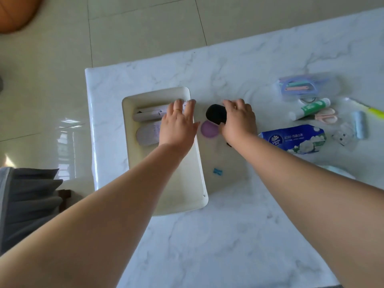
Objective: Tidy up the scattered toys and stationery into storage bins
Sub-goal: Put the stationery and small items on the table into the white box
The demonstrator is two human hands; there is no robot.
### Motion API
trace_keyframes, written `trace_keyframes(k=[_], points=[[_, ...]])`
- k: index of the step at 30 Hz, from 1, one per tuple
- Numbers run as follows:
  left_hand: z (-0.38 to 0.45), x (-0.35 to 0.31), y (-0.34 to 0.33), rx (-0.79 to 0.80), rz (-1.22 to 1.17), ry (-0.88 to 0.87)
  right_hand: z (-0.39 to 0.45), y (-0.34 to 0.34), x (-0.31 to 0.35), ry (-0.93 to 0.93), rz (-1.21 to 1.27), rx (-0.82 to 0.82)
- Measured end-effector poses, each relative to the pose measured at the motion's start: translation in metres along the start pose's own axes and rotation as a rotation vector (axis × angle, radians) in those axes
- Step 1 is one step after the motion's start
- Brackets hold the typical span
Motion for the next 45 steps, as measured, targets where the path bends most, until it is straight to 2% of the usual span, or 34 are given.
trace_keyframes(k=[2, 5, 9, 12, 18, 25, 27, 32, 34, 36, 38, 40, 45], points=[[0.001, -0.016, -0.003, 0.014, -0.022, -0.022, -0.001, -0.004, -0.017, -0.060, -0.070, 0.100], [-0.002, -0.035, -0.010, 0.012, -0.041, -0.029, 0.001, -0.013, -0.034, -0.105, -0.140, 0.163], [-0.013, -0.043, -0.024, 0.038, -0.018, -0.031, 0.007, -0.026, -0.038, -0.150, -0.134, 0.208], [-0.019, -0.042, -0.031, 0.039, 0.002, -0.043, 0.009, -0.029, -0.039, -0.193, -0.059, 0.177], [-0.026, -0.042, -0.019, 0.050, 0.037, -0.009, -0.002, -0.010, -0.035, -0.098, 0.097, 0.101], [-0.031, -0.039, 0.015, 0.059, 0.124, 0.030, -0.020, 0.033, -0.010, 0.005, 0.337, 0.105], [-0.036, -0.033, 0.023, 0.047, 0.153, 0.038, -0.023, 0.041, -0.004, -0.011, 0.477, 0.171], [-0.056, -0.017, 0.035, -0.067, 0.279, -0.030, -0.038, 0.060, 0.020, 0.039, 0.842, 0.481], [-0.066, -0.008, 0.036, -0.092, 0.326, -0.041, -0.046, 0.064, 0.030, 0.043, 0.899, 0.612], [-0.078, 0.004, 0.036, -0.151, 0.341, -0.068, -0.057, 0.064, 0.043, 0.019, 0.881, 0.729], [-0.085, 0.012, 0.034, -0.207, 0.329, -0.110, -0.060, 0.055, 0.050, 0.013, 0.774, 0.767], [-0.097, 0.024, 0.034, -0.153, 0.319, -0.085, -0.060, 0.040, 0.062, 0.093, 0.562, 0.694], [-0.110, 0.052, 0.026, -0.041, 0.262, 0.038, -0.066, 0.019, 0.096, 0.263, 0.371, 0.457]])
Point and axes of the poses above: each hand's wrist, its own z-axis towards the middle knuckle, its own y-axis out of the back of the hand, x = y × z, the point moved 3 cm from there along z, towards the middle knuckle, and after that the axes turned 2 degrees about z, right-handed, at the moved point
